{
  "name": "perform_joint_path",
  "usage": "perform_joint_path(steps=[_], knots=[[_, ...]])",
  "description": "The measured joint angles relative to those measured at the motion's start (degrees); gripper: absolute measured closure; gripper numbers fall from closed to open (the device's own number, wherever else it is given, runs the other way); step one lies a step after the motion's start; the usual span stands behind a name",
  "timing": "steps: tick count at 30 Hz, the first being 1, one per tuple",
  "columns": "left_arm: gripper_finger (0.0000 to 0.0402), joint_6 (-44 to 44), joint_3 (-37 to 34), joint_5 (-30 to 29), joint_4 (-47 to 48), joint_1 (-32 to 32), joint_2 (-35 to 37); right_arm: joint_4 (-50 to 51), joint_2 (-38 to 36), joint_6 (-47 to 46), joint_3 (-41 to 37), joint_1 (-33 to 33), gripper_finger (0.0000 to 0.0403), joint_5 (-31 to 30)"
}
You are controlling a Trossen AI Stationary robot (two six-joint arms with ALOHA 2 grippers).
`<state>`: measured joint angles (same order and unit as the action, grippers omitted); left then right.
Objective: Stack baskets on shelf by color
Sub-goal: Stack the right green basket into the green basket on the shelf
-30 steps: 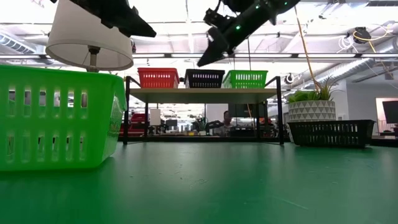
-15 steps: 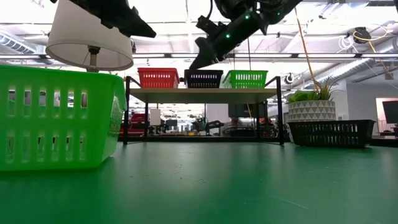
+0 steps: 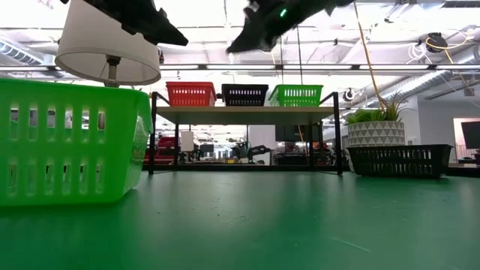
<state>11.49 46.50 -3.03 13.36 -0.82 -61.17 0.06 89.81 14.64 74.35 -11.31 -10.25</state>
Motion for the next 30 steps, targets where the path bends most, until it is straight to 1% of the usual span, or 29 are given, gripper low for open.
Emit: perform_joint_path(steps=[4, 6, 10, 13, 17, 20, 23, 26, 30], knots=[[0.0277, 0.0, 0.0, 0.0, -0.19, -0.02, 0.0, 10.54, -6.11, -0.37, 0.02, 5.09, 0.0401, -0.04], [0.0277, -0.04, 0.0, 0.04, -0.34, -0.02, 0.0, 16.41, -8.85, -2.15, 0.04, 8.14, 0.0401, -0.06], [0.0277, -1.43, 0.0, 0.18, -1.02, -0.16, 0.0, 27.79, -13.01, -7.72, 0.04, 15.36, 0.0401, -0.11], [0.0277, -2.38, 0.02, 0.22, -1.76, -0.69, 0.0, 34.19, -15.42, -12.51, 0.04, 21.55, 0.0401, -0.43], [0.0277, -3.27, 0.02, 0.24, -3.08, -2.05, 0.0, 41.16, -17.85, -20.83, 0.07, 30.26, 0.0398, -3.6], [0.0277, -5.16, 0.02, 0.22, -3.82, -3.37, 0.0, 47.15, -19.04, -28.21, 0.04, 37.24, 0.0383, -3.21], [0.0277, -5.77, 0.02, 0.22, -4.74, -4.84, 0.0, 51.04, -19.66, -37.32, 0.04, 43.9, 0.036, -3.31], [0.0277, -5.84, 0.02, 0.24, -6.1, -5.93, 0.0, 53.04, -19.49, -45.61, 0.04, 50.07, 0.0332, -4.26], [0.0277, -6.16, 0.02, 0.16, -7.29, -6.97, 0.0, 54.44, -18.65, -52.98, 0.04, 56.56, 0.0296, -6.1]])
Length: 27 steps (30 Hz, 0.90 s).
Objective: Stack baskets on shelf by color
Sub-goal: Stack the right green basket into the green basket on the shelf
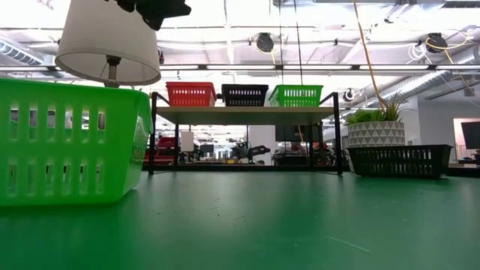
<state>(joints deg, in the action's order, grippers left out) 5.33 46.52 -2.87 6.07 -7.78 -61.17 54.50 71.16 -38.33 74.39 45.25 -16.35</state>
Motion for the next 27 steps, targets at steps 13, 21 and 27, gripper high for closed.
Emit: perform_joint_path(steps=[13, 21, 27], knots=[[0.0277, -1.82, 0.0, -0.23, 0.33, -2.19, 0.0, 3.62, 9.72, -13.32, -0.02, 15.13, 0.0252, 3.08], [0.0277, -1.71, 0.0, -0.23, 0.39, -2.21, 0.0, 1.91, 15.08, -19.36, -0.04, 20.08, 0.0256, 2.9], [0.0277, -2.56, 0.0, -0.23, 0.39, -2.21, 0.0, 0.33, 17.57, -19.18, -0.04, 22.89, 0.0256, 2.11]])
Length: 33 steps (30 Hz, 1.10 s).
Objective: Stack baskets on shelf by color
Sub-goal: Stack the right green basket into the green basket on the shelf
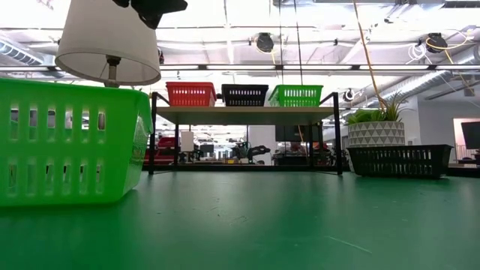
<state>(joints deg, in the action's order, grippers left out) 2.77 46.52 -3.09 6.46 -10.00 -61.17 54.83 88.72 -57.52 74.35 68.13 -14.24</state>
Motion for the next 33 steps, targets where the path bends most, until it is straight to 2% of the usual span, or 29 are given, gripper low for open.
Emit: perform_joint_path(steps=[4, 11, 15, 22, 25, 33], knots=[[0.0277, -0.35, 0.0, 0.0, 0.02, 0.0, 0.0, -0.1, 0.39, -0.53, 0.0, 0.74, 0.0245, -1.84], [0.0277, -2.09, 0.0, -0.02, 1.12, -0.12, 0.0, 0.2, 0.46, 0.2, 0.0, 0.77, 0.0188, -2.18], [0.0277, -2.52, 0.0, -0.03, 1.79, -0.88, 0.0, -1.09, 0.46, 1.36, -0.2, 0.83, 0.0181, -2.11], [0.0277, -2.54, 0.0, -0.04, 1.81, -2.14, 0.0, -7.47, 0.48, 4.48, -5.57, 0.99, 0.02, 0.05], [0.0277, -2.4, 0.0, -0.04, 1.8, -2.18, 0.0, -8.13, 0.46, 4.83, -7.62, 0.99, 0.021, 2.96], [0.0277, -2.02, 0.0, -0.12, 1.79, -2.16, 0.0, -8.35, 0.46, 6.7, -10.98, 0.99, 0.026, 7.57]])
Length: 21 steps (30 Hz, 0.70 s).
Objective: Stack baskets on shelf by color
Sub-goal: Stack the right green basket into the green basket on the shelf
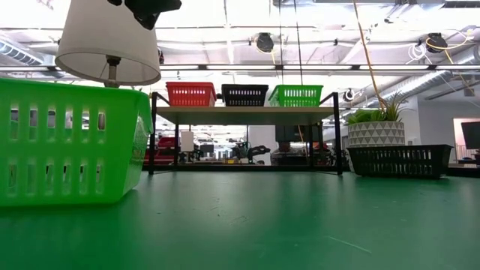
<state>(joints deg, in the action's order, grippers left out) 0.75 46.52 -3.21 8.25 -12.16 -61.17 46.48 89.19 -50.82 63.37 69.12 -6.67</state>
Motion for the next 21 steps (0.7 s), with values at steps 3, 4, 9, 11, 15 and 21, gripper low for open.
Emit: perform_joint_path(steps=[3, 4, 9, 11, 15, 21], knots=[[0.0277, 0.0, 0.0, -0.06, 0.02, 0.0, 0.0, 0.0, 0.0, 1.13, -0.38, 0.0, 0.0287, 0.9], [0.0277, 0.01, 0.0, -0.27, 0.0, 0.0, 0.0, 0.03, 0.0, 1.4, -0.41, 0.0, 0.0297, 0.95], [0.0277, 0.07, 0.0, -1.37, 0.0, 0.0, 0.0, -0.02, 0.0, 3.79, -0.43, -0.37, 0.0349, 0.85], [0.0277, 0.07, 0.0, -1.39, 0.0, 0.0, 0.0, -0.04, 0.0, 4.61, -0.43, -0.75, 0.0369, 0.78], [0.0277, 0.07, 0.0, -1.39, 0.02, 0.0, 0.0, -0.28, 0.0, 7.08, -0.43, -1.98, 0.0394, 0.23], [0.0277, 0.25, 0.0, -1.39, 0.77, 0.0, 0.0, -0.8, -0.05, 8.92, -0.41, -5.29, 0.0393, -5.55]])
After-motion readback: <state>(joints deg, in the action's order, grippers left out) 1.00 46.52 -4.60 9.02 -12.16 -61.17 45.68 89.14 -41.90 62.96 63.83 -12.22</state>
